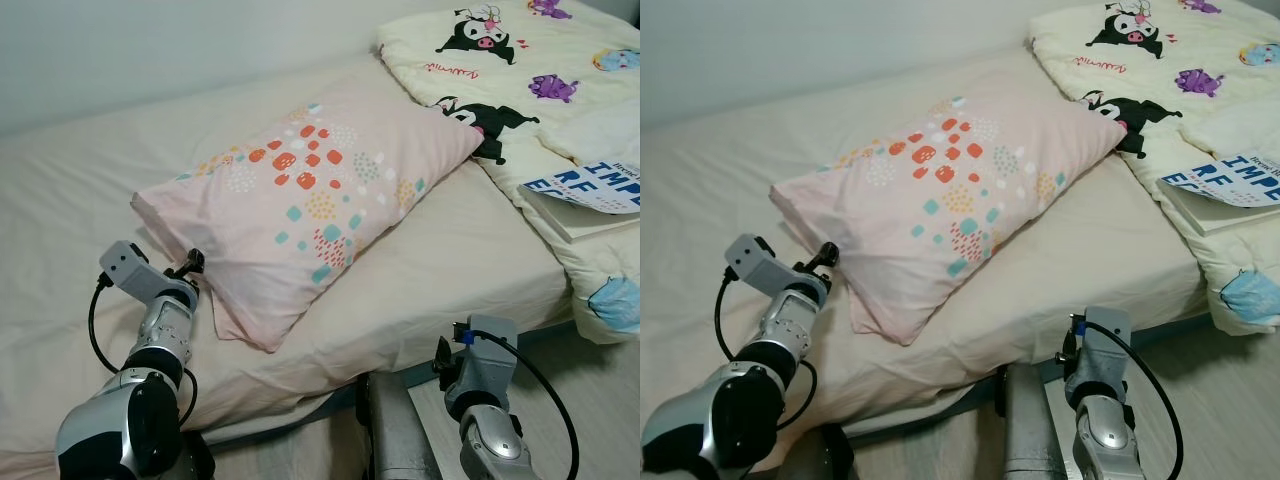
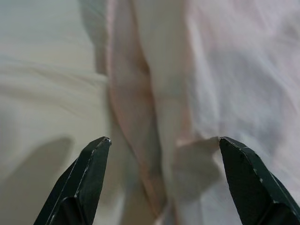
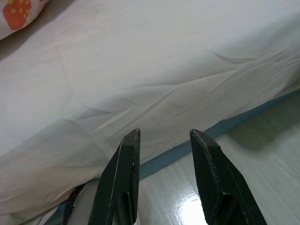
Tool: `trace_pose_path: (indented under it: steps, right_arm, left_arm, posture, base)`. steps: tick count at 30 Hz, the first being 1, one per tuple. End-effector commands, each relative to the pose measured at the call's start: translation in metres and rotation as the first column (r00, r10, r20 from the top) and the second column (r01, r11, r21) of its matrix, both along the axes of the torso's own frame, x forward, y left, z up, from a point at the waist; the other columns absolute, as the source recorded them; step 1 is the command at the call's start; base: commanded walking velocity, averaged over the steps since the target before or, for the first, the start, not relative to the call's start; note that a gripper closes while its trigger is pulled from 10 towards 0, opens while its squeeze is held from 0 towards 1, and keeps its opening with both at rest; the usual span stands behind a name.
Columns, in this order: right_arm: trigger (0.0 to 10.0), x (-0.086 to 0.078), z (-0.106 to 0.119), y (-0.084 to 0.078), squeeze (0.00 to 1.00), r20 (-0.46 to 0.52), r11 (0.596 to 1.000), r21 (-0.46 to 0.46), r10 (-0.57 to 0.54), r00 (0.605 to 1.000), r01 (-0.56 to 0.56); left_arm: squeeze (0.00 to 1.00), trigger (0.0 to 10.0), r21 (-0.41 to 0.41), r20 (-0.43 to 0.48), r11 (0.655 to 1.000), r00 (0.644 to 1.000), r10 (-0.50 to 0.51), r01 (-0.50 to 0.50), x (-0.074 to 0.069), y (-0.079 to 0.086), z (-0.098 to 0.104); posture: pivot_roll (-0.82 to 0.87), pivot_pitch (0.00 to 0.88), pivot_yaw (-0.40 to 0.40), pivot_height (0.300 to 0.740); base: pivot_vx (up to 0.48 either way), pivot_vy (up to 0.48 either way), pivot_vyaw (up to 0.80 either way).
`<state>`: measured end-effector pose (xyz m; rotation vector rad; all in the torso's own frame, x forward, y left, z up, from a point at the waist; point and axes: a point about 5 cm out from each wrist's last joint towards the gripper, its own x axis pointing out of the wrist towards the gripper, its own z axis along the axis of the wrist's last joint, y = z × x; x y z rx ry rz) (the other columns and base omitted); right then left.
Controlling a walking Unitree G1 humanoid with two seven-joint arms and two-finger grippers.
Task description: Clean up the room
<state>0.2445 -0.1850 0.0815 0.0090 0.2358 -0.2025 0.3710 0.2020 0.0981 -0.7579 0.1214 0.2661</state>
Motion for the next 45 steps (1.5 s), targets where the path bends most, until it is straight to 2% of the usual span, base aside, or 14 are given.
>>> trace_pose_path:
  steps: [1,4,8,10,11,12,18,20,21,22,23,25,40,45]
  right_arm:
    - [10.0,-0.003,-0.002,0.004,0.0,-0.015,1.0,0.008,0.004,1.0,-0.004]
    - [10.0,-0.003,-0.002,0.005,0.0,-0.016,1.0,0.011,0.009,1.0,-0.009]
    - [10.0,-0.003,-0.002,0.006,0.0,-0.017,1.0,0.012,0.01,1.0,-0.01]
    - [10.0,-0.005,-0.002,0.006,0.0,-0.019,1.0,0.013,0.01,1.0,-0.01]
    - [10.0,-0.005,-0.002,0.006,0.0,-0.019,1.0,0.013,0.01,1.0,-0.01]
    - [10.0,-0.006,-0.003,0.006,0.0,-0.022,1.0,0.013,0.01,1.0,-0.01]
    - [10.0,-0.007,-0.004,0.007,0.0,-0.027,1.0,0.015,0.012,1.0,-0.012]
    - [10.0,-0.007,-0.004,0.008,0.0,-0.028,1.0,0.015,0.013,1.0,-0.013]
    - [10.0,-0.006,-0.004,0.008,0.0,-0.028,1.0,0.015,0.014,1.0,-0.014]
    - [10.0,-0.006,-0.005,0.008,0.0,-0.029,1.0,0.015,0.016,0.999,-0.016]
    - [10.0,-0.006,-0.005,0.008,0.0,-0.029,1.0,0.014,0.017,0.999,-0.017]
    - [10.0,-0.006,-0.005,0.009,0.0,-0.028,1.0,0.015,0.02,0.999,-0.019]
    - [10.0,-0.004,-0.005,0.009,0.0,-0.027,1.0,0.014,0.022,0.999,-0.021]
    - [10.0,-0.001,-0.004,0.009,0.0,-0.024,1.0,0.015,0.023,0.999,-0.022]
  left_arm:
    - [1.0,10.0,-0.06,-0.03,0.997,0.999,-0.04,0.038,-0.005,-0.012,-0.013]
    - [1.0,10.0,-0.071,-0.03,0.993,0.995,-0.097,0.095,-0.005,-0.028,-0.016]
    - [1.0,10.0,-0.098,-0.024,0.989,0.993,-0.115,0.112,-0.004,-0.036,-0.016]
    - [1.0,10.0,-0.142,-0.006,0.973,0.982,-0.186,0.184,-0.003,-0.056,-0.016]
    - [1.0,10.0,-0.142,-0.006,0.973,0.982,-0.186,0.184,-0.003,-0.056,-0.016]
    - [1.0,10.0,-0.144,0.001,0.958,0.968,-0.252,0.25,-0.003,-0.072,-0.016]
    - [1.0,10.0,-0.197,0.053,0.915,0.935,-0.35,0.353,-0.004,-0.097,-0.014]
    - [1.0,10.0,-0.184,0.067,0.902,0.921,-0.384,0.39,-0.004,-0.103,-0.013]
    - [0.38,10.0,-0.172,0.074,0.894,0.91,-0.407,0.414,-0.005,-0.106,-0.012]
    - [0.0,10.0,-0.129,0.073,0.88,0.889,-0.451,0.457,-0.005,-0.112,-0.012]
    - [0.0,8.9,-0.099,0.071,0.869,0.874,-0.481,0.486,-0.006,-0.116,-0.012]
    - [0.0,0.0,-0.054,0.065,0.853,0.854,-0.516,0.52,-0.007,-0.12,-0.012]
    - [0.0,0.0,-0.024,0.061,0.87,0.869,-0.491,0.493,-0.003,-0.107,-0.009]
    - [0.0,0.0,-0.014,0.086,0.857,0.854,-0.513,0.516,-0.002,-0.104,-0.005]
  posture:
    - [-0.26,0.259,0.113,0.508]
    - [-0.27,0.26,0.115,0.508]
    - [-0.27,0.262,0.117,0.508]
    - [-0.27,0.259,0.121,0.508]
    - [-0.27,0.259,0.121,0.508]
    - [-0.27,0.259,0.123,0.508]
    - [-0.27,0.256,0.125,0.508]
    - [-0.26,0.255,0.124,0.508]
    - [-0.26,0.255,0.124,0.508]
    - [-0.26,0.25,0.125,0.508]
    - [-0.26,0.25,0.125,0.508]
    - [-0.26,0.249,0.125,0.508]
    - [-0.25,0.247,0.117,0.508]
    - [-0.24,0.244,0.112,0.508]
  base:
    - [0.0,0.0,0.0]
    - [0.0,0.0,0.0]
    - [0.0,0.0,0.0]
    - [0.0,0.0,0.0]
    - [0.0,0.0,0.0]
    - [0.0,0.0,0.0]
    - [0.0,0.0,0.0]
    - [0.0,0.0,0.0]
    - [0.0,0.0,0.0]
    - [0.0,0.0,0.0]
    - [0.0,0.0,0.0]
    - [0.0,0.0,0.0]
    - [0.0,0.0,0.0]
    - [0.0,0.0,0.0]
